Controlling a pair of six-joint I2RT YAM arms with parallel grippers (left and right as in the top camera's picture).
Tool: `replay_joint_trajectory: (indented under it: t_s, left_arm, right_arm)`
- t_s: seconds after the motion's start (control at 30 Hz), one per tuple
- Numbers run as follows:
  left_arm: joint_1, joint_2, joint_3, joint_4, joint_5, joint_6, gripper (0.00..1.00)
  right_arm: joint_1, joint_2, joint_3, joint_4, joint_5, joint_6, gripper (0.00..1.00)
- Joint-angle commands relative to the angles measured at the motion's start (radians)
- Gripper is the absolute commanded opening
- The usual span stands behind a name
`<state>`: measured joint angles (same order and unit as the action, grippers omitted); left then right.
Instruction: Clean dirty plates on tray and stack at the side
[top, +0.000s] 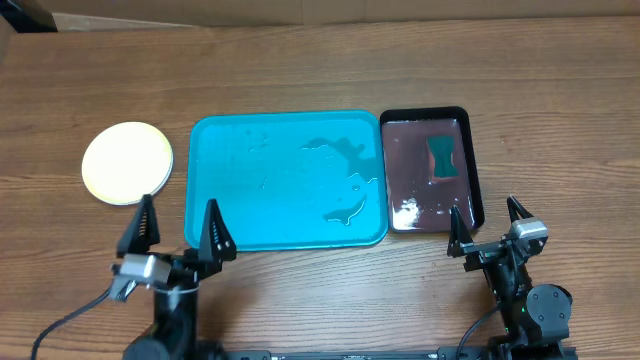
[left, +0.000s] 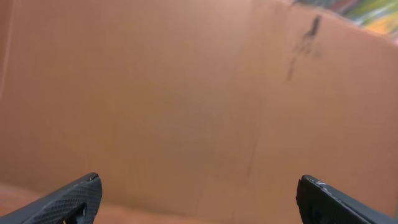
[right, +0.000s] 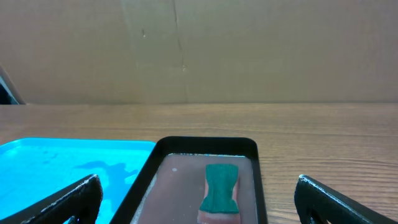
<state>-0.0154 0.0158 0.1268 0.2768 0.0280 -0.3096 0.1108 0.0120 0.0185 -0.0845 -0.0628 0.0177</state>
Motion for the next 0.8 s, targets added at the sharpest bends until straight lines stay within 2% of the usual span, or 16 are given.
replay_joint_trajectory:
  t_s: [0.0, 0.1, 0.37, 0.47, 0.53, 0.77]
  left_arm:
    - [0.004, -0.013, -0.069, 0.005, -0.046, -0.047, 1.0]
    - [0.004, -0.013, -0.124, -0.008, -0.047, -0.053, 1.0]
    - [0.005, -0.013, -0.122, -0.36, -0.09, -0.011, 1.0]
    - [0.005, -0.013, -0.122, -0.351, -0.081, 0.151, 1.0]
    - [0.005, -0.013, -0.122, -0.352, -0.081, 0.21, 1.0]
    - [0.003, -0.013, -0.122, -0.352, -0.063, 0.251, 1.0]
  right_arm:
    - [-0.008, -0.009, -0.011, 0.004, 0.009, -0.007, 1.0]
    - [-0.008, -0.009, -0.011, 0.004, 0.009, -0.007, 1.0]
    - [-0.008, -0.009, -0.011, 0.004, 0.009, -0.007, 1.0]
    - [-0.008, -0.009, -0.011, 0.004, 0.009, -0.007, 1.0]
    - [-0.008, -0.009, -0.011, 0.003, 0.009, -0.007, 1.0]
    - [-0.008, -0.009, -0.011, 0.004, 0.009, -0.007, 1.0]
